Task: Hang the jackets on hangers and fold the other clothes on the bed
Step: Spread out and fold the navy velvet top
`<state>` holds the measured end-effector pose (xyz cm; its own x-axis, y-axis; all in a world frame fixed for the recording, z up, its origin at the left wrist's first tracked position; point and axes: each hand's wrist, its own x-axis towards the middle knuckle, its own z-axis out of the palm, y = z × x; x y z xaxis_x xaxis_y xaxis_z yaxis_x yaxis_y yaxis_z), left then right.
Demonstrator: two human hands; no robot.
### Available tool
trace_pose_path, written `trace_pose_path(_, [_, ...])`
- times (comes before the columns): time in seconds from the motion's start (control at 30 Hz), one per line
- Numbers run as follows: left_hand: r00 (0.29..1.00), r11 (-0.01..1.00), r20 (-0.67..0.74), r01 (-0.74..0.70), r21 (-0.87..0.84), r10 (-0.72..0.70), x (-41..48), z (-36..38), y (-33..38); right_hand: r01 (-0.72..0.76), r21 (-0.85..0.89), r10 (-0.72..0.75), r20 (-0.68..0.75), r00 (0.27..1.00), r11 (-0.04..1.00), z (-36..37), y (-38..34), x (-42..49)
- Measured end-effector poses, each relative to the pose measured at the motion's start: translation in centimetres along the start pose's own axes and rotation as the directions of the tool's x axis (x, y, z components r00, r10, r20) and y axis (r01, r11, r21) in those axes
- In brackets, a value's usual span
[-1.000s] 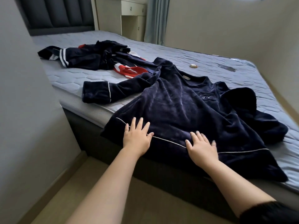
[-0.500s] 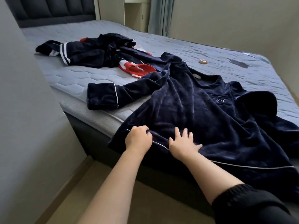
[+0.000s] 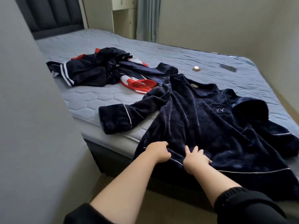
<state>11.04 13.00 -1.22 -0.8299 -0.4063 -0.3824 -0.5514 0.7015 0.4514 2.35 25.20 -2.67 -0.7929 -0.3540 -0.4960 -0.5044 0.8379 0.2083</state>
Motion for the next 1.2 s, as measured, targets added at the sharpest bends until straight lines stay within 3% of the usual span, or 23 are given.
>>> trace_pose_path(0.17, [0.999, 1.0, 0.051, 0.009, 0.027, -0.01, -0.1, -0.8, 0.1, 0.046, 0.092, -0.048, 0.019, 0.999, 0.995, -1.8, 0.4, -0.8])
trace_pose_path(0.37, [0.947, 0.964, -0.283, 0.077, -0.255, -0.15, 0.2, -3.5, -0.6, 0.235, 0.271, -0.208, -0.125, 0.97, 0.934, -3.3, 0.9, -0.5])
trace_pose_path(0.47, [0.889, 0.976, -0.417, 0.125, -0.176, -0.189, 0.3, -5.3, -1.8, 0.298, 0.298, -0.268, -0.139, 0.953, 0.907, -4.3, 0.7, -0.2])
trace_pose_path(0.57, [0.857, 0.967, -0.451, 0.242, -0.072, -0.249, 0.8, -7.2, -3.6, 0.344, 0.31, -0.308, -0.158, 0.938, 0.886, -6.0, -0.3, 0.4])
trace_pose_path(0.67, [0.764, 0.882, -0.456, 0.454, -0.124, -0.457, 1.6, -9.7, -5.9, 0.39, 0.332, -0.341, -0.199, 0.919, 0.859, -8.2, -1.8, 1.2])
trace_pose_path(0.8, [0.568, 0.625, -0.28, 0.615, -0.481, -0.774, 3.0, -12.5, -9.7, 0.43, 0.376, -0.378, -0.206, 0.903, 0.821, -10.0, -3.8, 2.3])
trace_pose_path(0.9, [0.521, 0.405, -0.08, 0.548, -0.732, -0.85, 4.1, -13.0, -11.4, 0.423, 0.404, -0.382, -0.181, 0.906, 0.811, -10.6, -4.8, 3.1])
trace_pose_path(0.97, [0.524, 0.353, -0.054, 0.491, -0.796, -0.85, 4.7, -13.6, -11.5, 0.408, 0.446, -0.373, -0.169, 0.912, 0.796, -10.7, -5.4, 3.7])
trace_pose_path(1.1, [0.606, 0.28, 0.013, 0.386, -0.879, -0.795, 6.0, -15.9, -10.0, 0.344, 0.662, -0.317, -0.166, 0.934, 0.667, -10.8, -5.0, 4.3])
trace_pose_path(1.13, [0.632, 0.294, -0.03, 0.317, -0.902, -0.774, 6.1, -16.7, -8.9, 0.326, 0.691, -0.304, -0.159, 0.939, 0.646, -10.9, -4.6, 4.4])
trace_pose_path(1.2, [0.673, 0.451, -0.246, 0.146, -0.88, -0.697, 6.3, -18.7, -5.9, 0.301, 0.719, -0.263, -0.168, 0.95, 0.626, -11.4, -3.5, 4.9])
